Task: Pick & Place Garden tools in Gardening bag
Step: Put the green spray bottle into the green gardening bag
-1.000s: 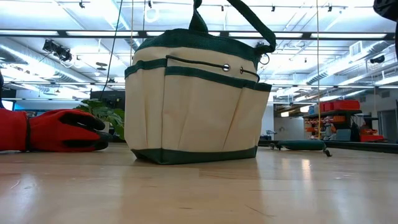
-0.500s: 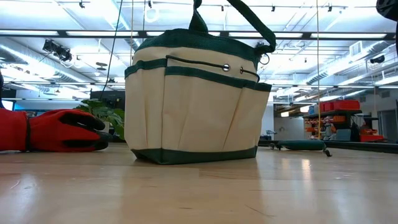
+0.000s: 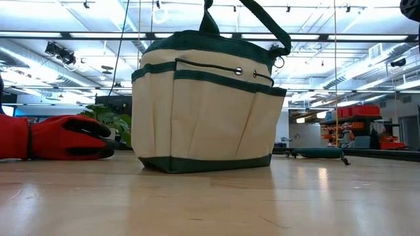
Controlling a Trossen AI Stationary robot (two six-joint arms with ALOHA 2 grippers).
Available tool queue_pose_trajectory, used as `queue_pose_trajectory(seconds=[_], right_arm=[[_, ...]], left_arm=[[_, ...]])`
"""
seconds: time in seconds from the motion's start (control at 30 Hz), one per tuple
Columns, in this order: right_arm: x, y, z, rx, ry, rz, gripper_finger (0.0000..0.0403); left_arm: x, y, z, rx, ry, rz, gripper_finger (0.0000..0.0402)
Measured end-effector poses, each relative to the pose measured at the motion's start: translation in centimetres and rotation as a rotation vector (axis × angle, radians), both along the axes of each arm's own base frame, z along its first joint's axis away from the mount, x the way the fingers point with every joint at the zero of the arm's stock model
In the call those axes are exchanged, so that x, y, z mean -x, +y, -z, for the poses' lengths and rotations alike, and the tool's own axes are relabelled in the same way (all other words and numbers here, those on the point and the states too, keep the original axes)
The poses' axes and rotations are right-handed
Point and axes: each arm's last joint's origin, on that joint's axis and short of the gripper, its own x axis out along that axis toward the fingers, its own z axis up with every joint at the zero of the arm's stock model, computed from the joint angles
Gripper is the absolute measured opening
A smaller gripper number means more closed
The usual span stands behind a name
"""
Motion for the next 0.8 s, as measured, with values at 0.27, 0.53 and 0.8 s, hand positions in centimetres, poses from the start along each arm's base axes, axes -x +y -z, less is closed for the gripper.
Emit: queue_pose_trajectory(seconds=[0.27, 0.53, 0.8], right_arm=[[-0.07, 0.01, 0.14, 0.015, 0.007, -0.019, 0.0130], [-0.08, 0.04, 0.06, 0.046, -0.014, -0.020, 0.0031], [-0.12, -0.03, -0.04, 0.056, -0.030, 0.008, 0.0031]], left_arm=[[0.00, 0.01, 0.00, 0.000, 0.000, 0.000, 0.0197], [0.00, 0.00, 0.00, 0.000, 0.000, 0.000, 0.0197], [-0.01, -0.03, 0.00, 0.005, 0.001, 0.013, 0.0197]])
